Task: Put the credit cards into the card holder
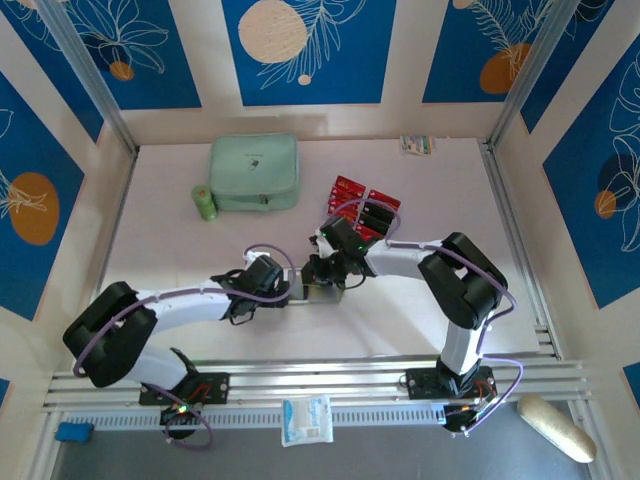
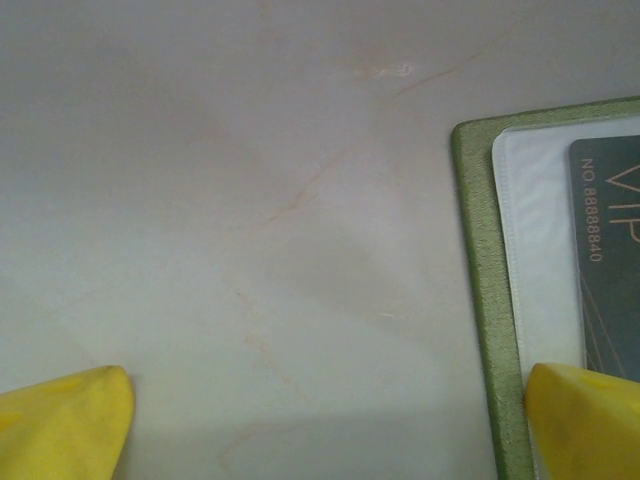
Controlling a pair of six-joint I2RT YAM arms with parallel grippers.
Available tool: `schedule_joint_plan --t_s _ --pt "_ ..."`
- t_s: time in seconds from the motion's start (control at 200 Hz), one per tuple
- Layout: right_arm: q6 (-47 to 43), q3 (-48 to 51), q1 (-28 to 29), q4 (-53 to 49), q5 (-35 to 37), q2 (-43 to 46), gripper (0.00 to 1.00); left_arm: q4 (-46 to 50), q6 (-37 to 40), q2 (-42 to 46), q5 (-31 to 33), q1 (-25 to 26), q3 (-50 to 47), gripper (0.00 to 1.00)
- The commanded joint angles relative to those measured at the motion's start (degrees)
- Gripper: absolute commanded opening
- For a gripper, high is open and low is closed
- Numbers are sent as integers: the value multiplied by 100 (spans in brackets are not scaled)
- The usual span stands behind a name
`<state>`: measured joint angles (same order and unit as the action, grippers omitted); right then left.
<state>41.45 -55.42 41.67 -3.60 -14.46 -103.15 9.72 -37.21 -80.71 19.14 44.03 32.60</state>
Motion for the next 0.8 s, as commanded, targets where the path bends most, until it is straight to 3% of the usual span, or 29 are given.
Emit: schedule_joint_plan --t_s 0.0,0.79 --pt "-207 -153 10 -350 82 151 12 5 -67 -51 151 -51 -96 100" --pt "-135 -525 243 -449 198 -551 6 74 7 246 62 -65 82 100"
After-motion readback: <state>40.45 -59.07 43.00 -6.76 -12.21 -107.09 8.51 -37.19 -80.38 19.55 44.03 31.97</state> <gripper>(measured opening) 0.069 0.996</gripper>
